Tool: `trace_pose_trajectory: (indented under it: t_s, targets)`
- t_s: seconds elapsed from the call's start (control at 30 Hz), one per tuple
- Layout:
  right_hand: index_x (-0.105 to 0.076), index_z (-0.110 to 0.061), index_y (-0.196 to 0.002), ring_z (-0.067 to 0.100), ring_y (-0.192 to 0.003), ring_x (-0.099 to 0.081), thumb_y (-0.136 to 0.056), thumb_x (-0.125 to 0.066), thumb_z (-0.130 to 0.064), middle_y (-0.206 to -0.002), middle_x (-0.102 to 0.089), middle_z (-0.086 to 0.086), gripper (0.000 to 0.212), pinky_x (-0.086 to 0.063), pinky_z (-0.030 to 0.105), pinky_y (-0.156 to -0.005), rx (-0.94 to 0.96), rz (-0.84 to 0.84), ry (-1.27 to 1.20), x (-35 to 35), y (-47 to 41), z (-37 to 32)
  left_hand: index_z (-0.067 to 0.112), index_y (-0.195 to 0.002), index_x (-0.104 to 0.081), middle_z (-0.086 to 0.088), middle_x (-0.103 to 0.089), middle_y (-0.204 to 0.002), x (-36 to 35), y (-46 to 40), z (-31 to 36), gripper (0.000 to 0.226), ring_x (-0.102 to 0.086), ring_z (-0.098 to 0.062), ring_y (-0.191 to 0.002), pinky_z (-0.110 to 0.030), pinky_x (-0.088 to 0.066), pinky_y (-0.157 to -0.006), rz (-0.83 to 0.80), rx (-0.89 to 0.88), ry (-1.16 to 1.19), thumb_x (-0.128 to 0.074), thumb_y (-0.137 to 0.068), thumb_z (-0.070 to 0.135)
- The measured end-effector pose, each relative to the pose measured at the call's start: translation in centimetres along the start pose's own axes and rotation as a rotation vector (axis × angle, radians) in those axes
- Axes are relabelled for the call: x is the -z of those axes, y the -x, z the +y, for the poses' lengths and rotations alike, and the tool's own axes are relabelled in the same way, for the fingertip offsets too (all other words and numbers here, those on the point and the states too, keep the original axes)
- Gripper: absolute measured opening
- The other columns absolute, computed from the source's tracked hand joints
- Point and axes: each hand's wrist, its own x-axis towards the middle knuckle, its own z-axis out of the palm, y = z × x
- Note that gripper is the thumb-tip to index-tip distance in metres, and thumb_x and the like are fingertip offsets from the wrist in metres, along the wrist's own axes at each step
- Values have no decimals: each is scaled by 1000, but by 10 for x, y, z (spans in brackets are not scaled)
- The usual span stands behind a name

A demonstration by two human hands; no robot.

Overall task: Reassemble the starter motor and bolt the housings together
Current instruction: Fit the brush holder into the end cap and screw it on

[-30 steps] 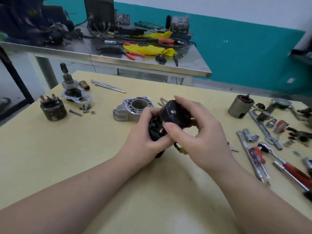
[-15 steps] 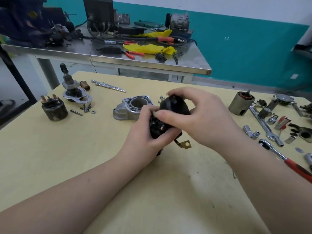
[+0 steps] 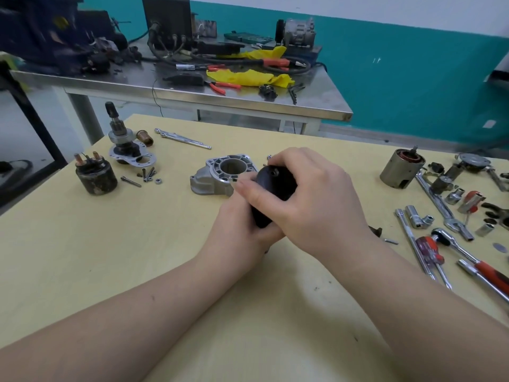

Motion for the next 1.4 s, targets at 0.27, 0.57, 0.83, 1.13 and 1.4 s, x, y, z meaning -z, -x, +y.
trace_pose_trajectory:
  t_s: [0.27,0.57,0.83,1.13,1.4]
  targets:
    - [-62,-29,-103,15,-86,-61,-70,-45,-94,-98,-58,-11,75,-52,37,-70,2,-81,127,-1,-2,-1,30,-122,-48,37,-65,-103,0,4,1,54,-67,10,-85,-8,-50,-62,21,46,15,-73,-74,40]
    - [-62,-19,-144,2,-112,-59,-84,-76,-42,-117,-58,-10,66,-44,11,-91,89,-273,-240,13,7,27,34,-124,-54,24,-73,-108,4,8,-3,58,-73,-3,-93,-13,-53,-69,17,113,73,-76,-72,48]
    - [-67,-24,-134,2,-108,-58,-72,-89,-52,-110,-58,-10,71,-43,8,-87,34,-217,-295,4,9,28,42,-121,-62,22,-76,-111,7,9,-3,60,-73,0,-101,-15,-55,-80,24,178,94,-82,-65,45]
    - [-65,-30,-133,1,-103,-57,-66,-86,-55,-109,-51,-16,75,-42,11,-78,16,-230,-293,-2,11,33,44,-126,-51,24,-76,-111,14,8,-9,75,-76,-4,-100,-23,-61,-81,40,201,74,-87,-61,38]
    - [-66,-25,-130,5,-105,-61,-71,-88,-43,-107,-56,-6,66,-43,9,-85,-53,-80,-531,-18,24,34,46,-131,-47,21,-78,-113,17,7,-10,81,-76,-10,-105,-40,-62,-93,-21,191,43,-90,-62,35]
